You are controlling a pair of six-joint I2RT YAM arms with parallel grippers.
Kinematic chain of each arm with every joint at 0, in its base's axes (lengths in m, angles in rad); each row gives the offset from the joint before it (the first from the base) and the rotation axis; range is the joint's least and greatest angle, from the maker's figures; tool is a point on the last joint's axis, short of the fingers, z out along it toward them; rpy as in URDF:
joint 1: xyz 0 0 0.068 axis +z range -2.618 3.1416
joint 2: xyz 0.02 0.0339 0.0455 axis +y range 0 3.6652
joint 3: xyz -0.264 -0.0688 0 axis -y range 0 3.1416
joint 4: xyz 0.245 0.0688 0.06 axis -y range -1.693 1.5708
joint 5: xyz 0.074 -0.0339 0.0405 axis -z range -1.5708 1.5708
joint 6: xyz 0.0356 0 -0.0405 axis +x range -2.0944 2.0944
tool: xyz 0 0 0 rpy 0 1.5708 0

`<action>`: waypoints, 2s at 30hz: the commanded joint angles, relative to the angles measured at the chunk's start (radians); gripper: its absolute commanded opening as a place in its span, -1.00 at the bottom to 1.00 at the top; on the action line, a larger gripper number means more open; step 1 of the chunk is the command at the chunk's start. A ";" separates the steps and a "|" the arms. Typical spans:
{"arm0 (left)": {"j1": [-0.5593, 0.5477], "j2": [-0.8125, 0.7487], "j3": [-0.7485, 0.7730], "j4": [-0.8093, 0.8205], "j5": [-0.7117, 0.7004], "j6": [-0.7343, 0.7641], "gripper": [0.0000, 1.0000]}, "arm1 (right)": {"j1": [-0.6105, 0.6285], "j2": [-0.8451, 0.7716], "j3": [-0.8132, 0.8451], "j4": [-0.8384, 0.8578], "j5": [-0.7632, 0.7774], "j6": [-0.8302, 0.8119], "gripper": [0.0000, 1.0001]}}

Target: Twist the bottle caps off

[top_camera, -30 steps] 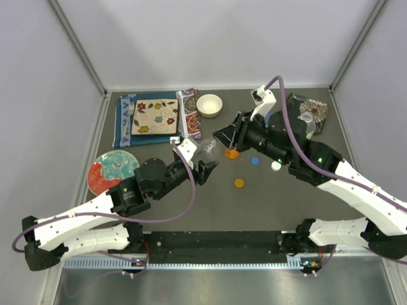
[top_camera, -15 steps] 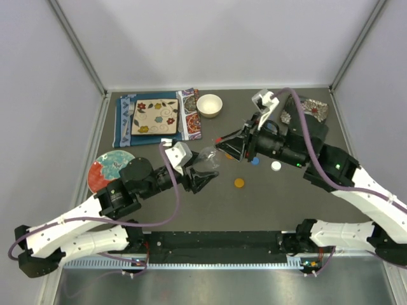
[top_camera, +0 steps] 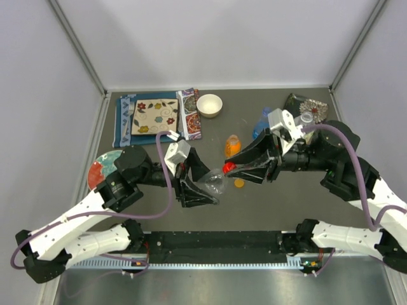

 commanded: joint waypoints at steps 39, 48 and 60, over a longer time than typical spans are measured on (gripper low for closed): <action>0.033 0.029 0.057 -0.084 -0.278 0.243 -0.35 | -0.005 0.077 0.254 -0.161 0.377 0.002 0.88; -0.125 0.032 0.022 -0.049 -0.897 0.383 -0.37 | -0.005 0.158 0.285 -0.162 0.703 0.336 0.80; -0.255 0.074 -0.027 0.042 -1.268 0.478 -0.42 | -0.005 0.262 0.271 -0.161 0.746 0.424 0.70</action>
